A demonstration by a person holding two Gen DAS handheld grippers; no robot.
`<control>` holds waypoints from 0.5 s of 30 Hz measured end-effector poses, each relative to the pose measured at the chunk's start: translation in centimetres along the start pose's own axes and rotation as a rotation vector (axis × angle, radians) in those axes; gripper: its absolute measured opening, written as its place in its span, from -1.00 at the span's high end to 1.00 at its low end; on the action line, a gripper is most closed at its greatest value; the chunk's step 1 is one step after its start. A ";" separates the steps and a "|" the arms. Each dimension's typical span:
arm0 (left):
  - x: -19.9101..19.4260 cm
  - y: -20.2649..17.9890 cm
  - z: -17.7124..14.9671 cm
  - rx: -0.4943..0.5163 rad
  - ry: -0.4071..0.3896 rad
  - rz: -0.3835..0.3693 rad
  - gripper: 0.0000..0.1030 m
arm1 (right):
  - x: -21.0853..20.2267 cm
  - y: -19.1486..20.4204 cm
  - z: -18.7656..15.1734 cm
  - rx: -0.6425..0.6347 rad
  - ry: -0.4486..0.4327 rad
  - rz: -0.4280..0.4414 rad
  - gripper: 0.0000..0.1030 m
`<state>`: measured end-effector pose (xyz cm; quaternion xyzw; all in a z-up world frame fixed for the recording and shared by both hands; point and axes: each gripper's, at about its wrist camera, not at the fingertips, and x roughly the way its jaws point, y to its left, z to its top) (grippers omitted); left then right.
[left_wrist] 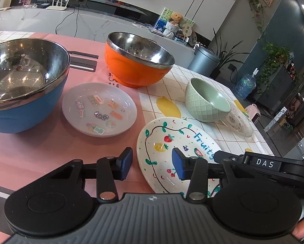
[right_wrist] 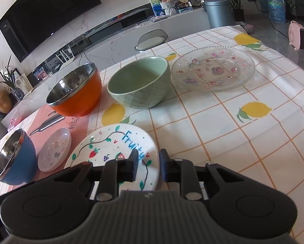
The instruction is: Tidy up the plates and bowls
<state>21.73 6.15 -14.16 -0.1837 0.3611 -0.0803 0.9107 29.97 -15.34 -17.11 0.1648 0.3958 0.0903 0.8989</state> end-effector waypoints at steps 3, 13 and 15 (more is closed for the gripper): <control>0.1 -0.2 0.0 0.009 -0.001 0.005 0.29 | 0.0 -0.1 0.0 0.004 -0.001 -0.006 0.70; -0.5 0.8 0.2 -0.046 0.003 0.009 0.44 | -0.3 -0.8 0.0 0.104 0.017 0.034 0.81; -1.0 0.8 0.1 -0.046 0.006 0.015 0.44 | -0.6 -0.5 -0.2 0.100 0.016 0.040 0.83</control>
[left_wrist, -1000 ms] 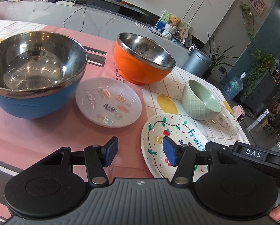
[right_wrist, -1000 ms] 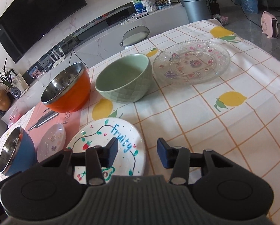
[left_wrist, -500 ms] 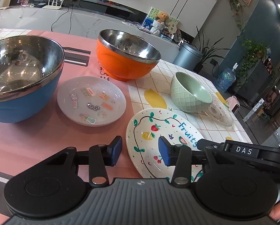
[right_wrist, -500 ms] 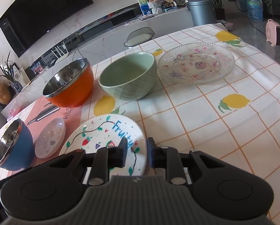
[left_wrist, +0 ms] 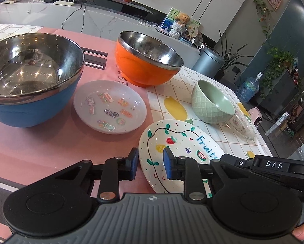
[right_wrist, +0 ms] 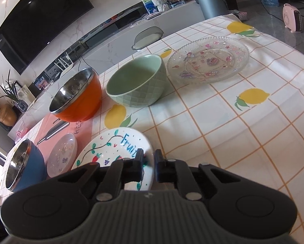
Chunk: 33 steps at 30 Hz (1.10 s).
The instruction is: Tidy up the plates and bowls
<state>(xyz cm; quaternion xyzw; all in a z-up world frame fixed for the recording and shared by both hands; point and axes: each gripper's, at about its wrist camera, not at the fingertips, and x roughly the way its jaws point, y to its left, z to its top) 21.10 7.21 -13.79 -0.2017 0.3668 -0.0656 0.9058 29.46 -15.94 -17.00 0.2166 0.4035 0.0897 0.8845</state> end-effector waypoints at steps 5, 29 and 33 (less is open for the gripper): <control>-1.8 0.3 -0.5 -0.006 -0.003 0.026 0.44 | -1.0 0.6 -0.8 0.001 0.013 0.033 0.86; -10.6 3.6 -4.0 -0.064 -0.009 0.121 0.44 | -6.6 3.9 -8.0 0.004 0.111 0.194 0.86; -10.5 4.1 -4.7 -0.070 -0.007 0.136 0.44 | -6.4 4.1 -8.4 -0.003 0.115 0.203 0.86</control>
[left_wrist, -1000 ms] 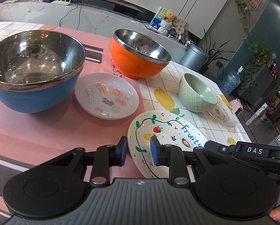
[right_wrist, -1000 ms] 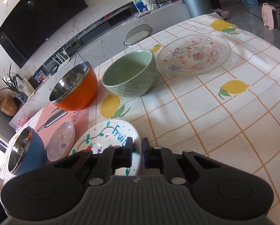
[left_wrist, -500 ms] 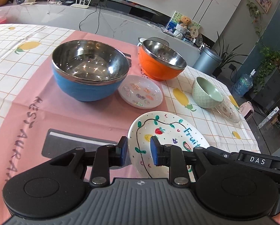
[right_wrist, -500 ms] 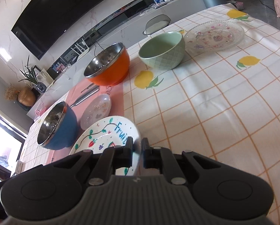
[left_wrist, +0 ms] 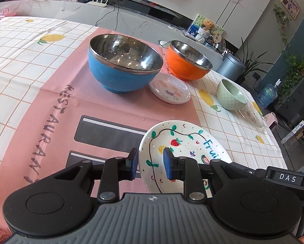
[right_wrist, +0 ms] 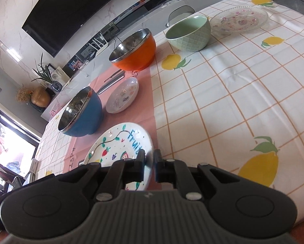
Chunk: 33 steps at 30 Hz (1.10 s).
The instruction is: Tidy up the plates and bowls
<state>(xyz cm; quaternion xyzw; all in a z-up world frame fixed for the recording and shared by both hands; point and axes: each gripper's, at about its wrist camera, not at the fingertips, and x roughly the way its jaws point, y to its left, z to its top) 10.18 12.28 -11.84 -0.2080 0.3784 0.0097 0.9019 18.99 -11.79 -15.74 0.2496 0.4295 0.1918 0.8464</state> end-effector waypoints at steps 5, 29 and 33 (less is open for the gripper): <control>0.2 0.4 -0.3 0.004 0.005 0.013 0.44 | 1.1 0.5 -0.5 -0.039 0.032 -0.037 0.86; 1.3 -0.6 -1.2 0.119 0.023 0.029 0.44 | 1.3 0.9 -1.0 -0.124 0.026 -0.116 0.77; 1.0 -0.6 -1.1 0.102 0.006 0.025 0.42 | 0.8 0.8 -0.8 -0.114 0.016 -0.107 0.47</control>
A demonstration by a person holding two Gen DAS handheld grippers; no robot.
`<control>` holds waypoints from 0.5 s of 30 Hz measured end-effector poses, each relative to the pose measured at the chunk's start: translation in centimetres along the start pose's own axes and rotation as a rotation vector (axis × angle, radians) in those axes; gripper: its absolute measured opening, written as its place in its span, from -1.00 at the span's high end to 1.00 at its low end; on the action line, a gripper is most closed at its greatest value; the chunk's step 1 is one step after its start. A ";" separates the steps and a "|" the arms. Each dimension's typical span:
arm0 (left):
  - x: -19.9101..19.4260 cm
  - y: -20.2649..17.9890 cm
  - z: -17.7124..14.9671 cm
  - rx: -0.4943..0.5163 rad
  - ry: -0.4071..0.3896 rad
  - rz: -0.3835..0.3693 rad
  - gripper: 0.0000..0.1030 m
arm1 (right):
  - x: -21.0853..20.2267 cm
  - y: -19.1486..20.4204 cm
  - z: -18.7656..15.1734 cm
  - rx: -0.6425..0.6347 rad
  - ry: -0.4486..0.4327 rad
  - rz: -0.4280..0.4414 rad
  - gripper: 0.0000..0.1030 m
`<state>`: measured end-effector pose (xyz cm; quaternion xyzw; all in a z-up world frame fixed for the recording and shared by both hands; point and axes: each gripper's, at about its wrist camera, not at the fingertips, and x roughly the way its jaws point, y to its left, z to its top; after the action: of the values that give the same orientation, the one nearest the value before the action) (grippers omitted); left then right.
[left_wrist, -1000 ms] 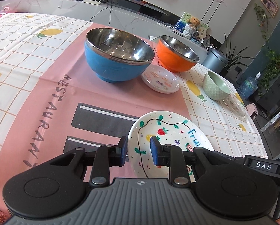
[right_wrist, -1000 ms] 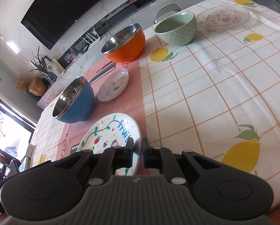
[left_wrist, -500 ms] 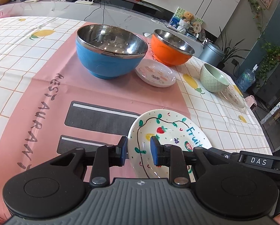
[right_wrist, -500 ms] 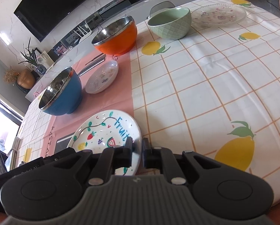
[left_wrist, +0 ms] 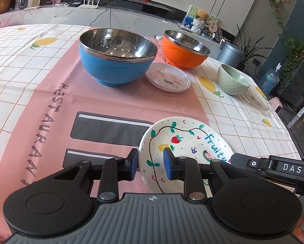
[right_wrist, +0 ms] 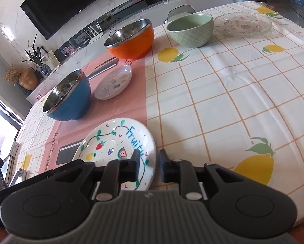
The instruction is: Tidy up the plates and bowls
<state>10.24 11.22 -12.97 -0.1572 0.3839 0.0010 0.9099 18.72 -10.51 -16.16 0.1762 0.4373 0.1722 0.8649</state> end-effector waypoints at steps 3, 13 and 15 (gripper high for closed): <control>-1.4 -0.5 0.1 0.012 -0.035 0.006 0.27 | -1.6 0.0 0.3 -0.006 -0.039 -0.002 0.39; -9.7 -9.0 2.6 0.165 -0.176 -0.085 -0.10 | -11.1 -1.7 3.4 0.054 -0.137 -0.017 -0.01; -11.5 -10.7 3.1 0.174 -0.196 -0.134 -0.23 | -13.3 -2.1 4.1 0.059 -0.149 -0.040 -0.13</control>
<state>5.63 3.28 0.20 -0.1024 0.2806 -0.0776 0.9512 14.89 -18.98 -5.57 0.2051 0.3799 0.1285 0.8928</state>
